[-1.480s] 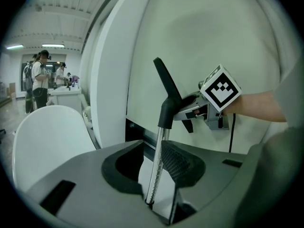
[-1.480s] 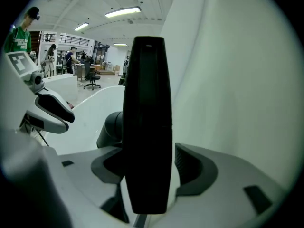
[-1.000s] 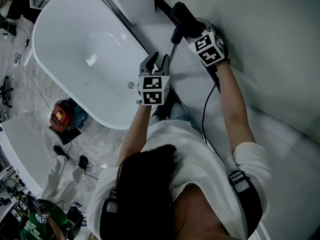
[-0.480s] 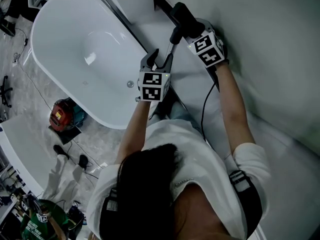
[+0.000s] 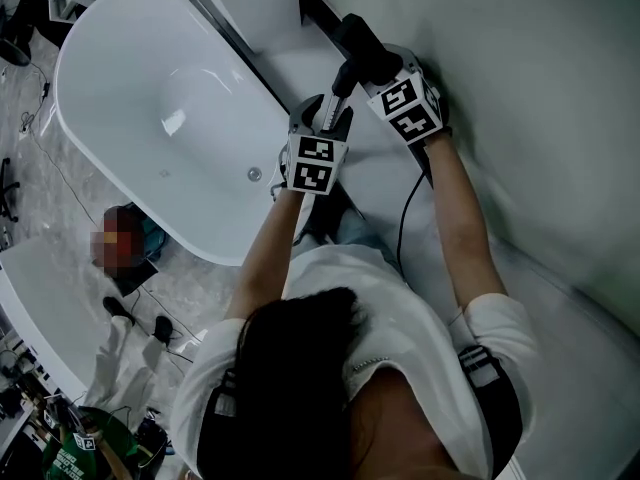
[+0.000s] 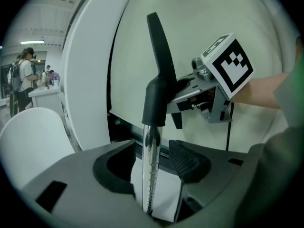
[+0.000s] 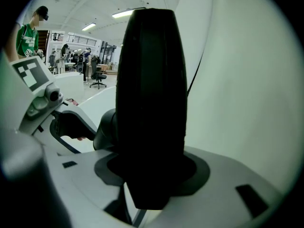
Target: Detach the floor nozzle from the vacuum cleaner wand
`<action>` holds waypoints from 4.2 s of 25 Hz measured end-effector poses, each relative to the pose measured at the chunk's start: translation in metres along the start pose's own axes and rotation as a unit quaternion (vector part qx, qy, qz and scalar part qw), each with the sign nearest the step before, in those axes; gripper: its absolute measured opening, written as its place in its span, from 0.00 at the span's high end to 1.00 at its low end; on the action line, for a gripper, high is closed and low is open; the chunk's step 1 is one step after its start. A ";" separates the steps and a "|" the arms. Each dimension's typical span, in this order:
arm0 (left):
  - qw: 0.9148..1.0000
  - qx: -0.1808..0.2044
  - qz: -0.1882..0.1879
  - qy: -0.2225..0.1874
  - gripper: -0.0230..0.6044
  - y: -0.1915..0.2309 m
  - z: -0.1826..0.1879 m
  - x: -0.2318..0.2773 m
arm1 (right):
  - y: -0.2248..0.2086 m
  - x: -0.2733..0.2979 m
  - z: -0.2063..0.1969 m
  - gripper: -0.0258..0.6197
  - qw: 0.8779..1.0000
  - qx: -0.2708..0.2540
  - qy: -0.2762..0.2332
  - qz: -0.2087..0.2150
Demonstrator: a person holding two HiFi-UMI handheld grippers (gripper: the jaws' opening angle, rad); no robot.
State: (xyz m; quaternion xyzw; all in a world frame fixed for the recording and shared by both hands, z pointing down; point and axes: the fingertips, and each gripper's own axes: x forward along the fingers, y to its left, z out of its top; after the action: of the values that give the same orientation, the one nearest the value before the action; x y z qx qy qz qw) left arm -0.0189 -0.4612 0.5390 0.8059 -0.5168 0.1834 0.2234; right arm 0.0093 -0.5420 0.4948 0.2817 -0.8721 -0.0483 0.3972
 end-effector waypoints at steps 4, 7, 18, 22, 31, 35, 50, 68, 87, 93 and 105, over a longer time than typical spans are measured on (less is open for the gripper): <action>1.000 0.007 0.001 -0.002 0.62 0.000 0.003 0.015 | -0.001 0.000 0.000 0.62 1.000 0.001 -0.002 0.001; 1.000 0.013 -0.008 -0.001 0.62 -0.003 0.004 0.024 | -0.001 -0.001 -0.001 0.62 1.000 0.002 -0.001 0.003; 0.999 0.030 -0.018 -0.005 0.65 0.001 0.003 0.042 | 0.002 0.002 -0.002 0.62 1.000 0.006 0.004 0.002; 0.999 0.030 -0.029 -0.019 0.73 -0.001 0.006 0.040 | 0.001 -0.002 0.000 0.62 1.000 0.006 0.003 -0.001; 0.999 0.014 -0.039 -0.023 0.73 0.004 0.000 0.048 | -0.002 0.003 -0.002 0.62 0.999 0.002 -0.020 -0.035; 0.999 0.009 -0.042 -0.026 0.73 0.004 -0.004 0.049 | -0.001 0.003 -0.003 0.62 0.998 -0.009 -0.022 -0.050; 0.997 -0.008 -0.069 -0.036 0.73 0.002 -0.004 0.049 | 0.000 -0.005 -0.003 0.62 0.995 0.000 -0.023 -0.099; 0.997 -0.015 -0.072 -0.037 0.73 0.011 -0.009 0.051 | -0.074 -0.084 0.061 0.62 0.966 0.160 -0.150 -0.133; 0.996 -0.038 -0.063 -0.043 0.72 0.007 -0.002 0.039 | -0.033 -0.104 0.057 0.62 0.939 0.261 -0.187 -0.122; 0.993 -0.076 -0.056 -0.065 0.69 0.012 0.002 0.017 | -0.024 -0.116 0.053 0.62 0.932 0.280 -0.192 -0.130; 0.989 -0.067 -0.049 -0.125 0.68 0.009 0.016 -0.049 | 0.006 -0.138 0.037 0.62 0.916 0.310 -0.204 -0.154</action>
State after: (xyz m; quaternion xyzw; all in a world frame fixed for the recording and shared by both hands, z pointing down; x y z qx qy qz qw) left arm -0.0454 -0.4361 0.5010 0.8298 -0.5118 0.0352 0.2197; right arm 0.0528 -0.4692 0.3794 0.5053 -0.8514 0.1078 0.0905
